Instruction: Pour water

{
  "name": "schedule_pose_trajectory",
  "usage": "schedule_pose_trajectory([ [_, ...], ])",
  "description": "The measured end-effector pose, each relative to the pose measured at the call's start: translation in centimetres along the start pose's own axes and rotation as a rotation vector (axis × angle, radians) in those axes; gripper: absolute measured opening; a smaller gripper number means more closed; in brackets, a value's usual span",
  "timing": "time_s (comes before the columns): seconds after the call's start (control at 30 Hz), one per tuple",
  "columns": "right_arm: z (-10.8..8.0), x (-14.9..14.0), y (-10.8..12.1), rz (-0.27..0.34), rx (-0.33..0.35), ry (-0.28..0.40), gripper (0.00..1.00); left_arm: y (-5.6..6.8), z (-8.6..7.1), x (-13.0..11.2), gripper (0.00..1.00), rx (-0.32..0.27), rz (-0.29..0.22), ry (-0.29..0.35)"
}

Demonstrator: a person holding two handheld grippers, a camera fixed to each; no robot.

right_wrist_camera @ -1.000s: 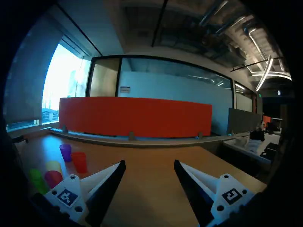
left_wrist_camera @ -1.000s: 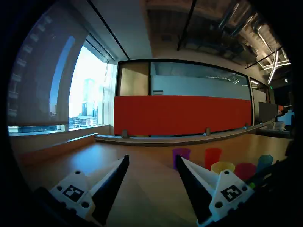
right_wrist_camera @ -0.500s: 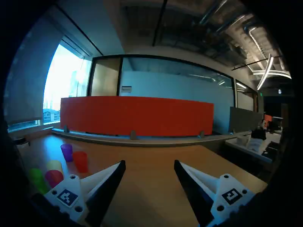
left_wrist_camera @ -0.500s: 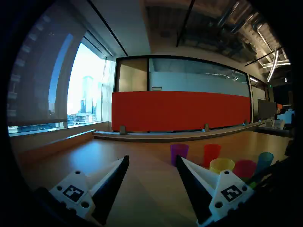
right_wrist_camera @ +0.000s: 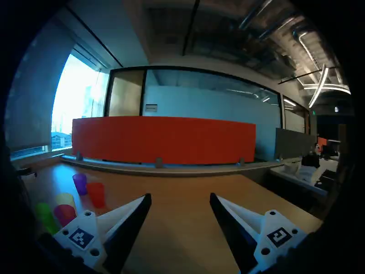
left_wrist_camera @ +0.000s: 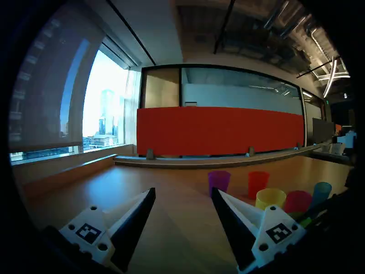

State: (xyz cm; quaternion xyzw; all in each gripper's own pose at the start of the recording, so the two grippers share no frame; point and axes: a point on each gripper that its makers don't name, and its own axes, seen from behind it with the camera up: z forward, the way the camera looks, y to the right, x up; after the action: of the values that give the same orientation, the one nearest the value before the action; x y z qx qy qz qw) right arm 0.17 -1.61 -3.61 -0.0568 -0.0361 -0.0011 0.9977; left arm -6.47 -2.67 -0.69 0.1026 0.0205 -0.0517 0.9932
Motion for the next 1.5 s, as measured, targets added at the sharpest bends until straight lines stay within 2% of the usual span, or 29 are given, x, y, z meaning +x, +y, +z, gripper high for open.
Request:
schedule_pose_trajectory([
  [0.27,-0.4,0.5,-0.2,-0.023,0.007,0.026,0.99,0.0,0.1,-0.1,0.93,-0.001,0.001,-0.002],
  [0.57,-0.7,1.1,1.2,-0.010,-0.003,0.083,0.99,0.0,0.0,-0.2,0.92,0.000,0.001,-0.002],
  [0.8,0.2,0.9,1.4,0.002,0.012,0.120,0.99,0.1,0.1,-0.2,0.92,0.000,0.002,-0.002],
  [1.1,2.0,-0.2,0.1,0.005,0.063,0.149,0.99,0.2,0.0,-0.2,0.93,0.000,0.001,-0.002],
  [1.27,2.8,-0.9,-0.2,0.032,0.083,0.141,0.99,0.2,0.0,-0.3,0.93,0.000,0.001,-0.002],
  [1.5,3.3,-2.9,0.5,0.047,0.079,0.109,0.99,0.1,0.0,-0.2,0.93,0.000,0.001,-0.002],
])
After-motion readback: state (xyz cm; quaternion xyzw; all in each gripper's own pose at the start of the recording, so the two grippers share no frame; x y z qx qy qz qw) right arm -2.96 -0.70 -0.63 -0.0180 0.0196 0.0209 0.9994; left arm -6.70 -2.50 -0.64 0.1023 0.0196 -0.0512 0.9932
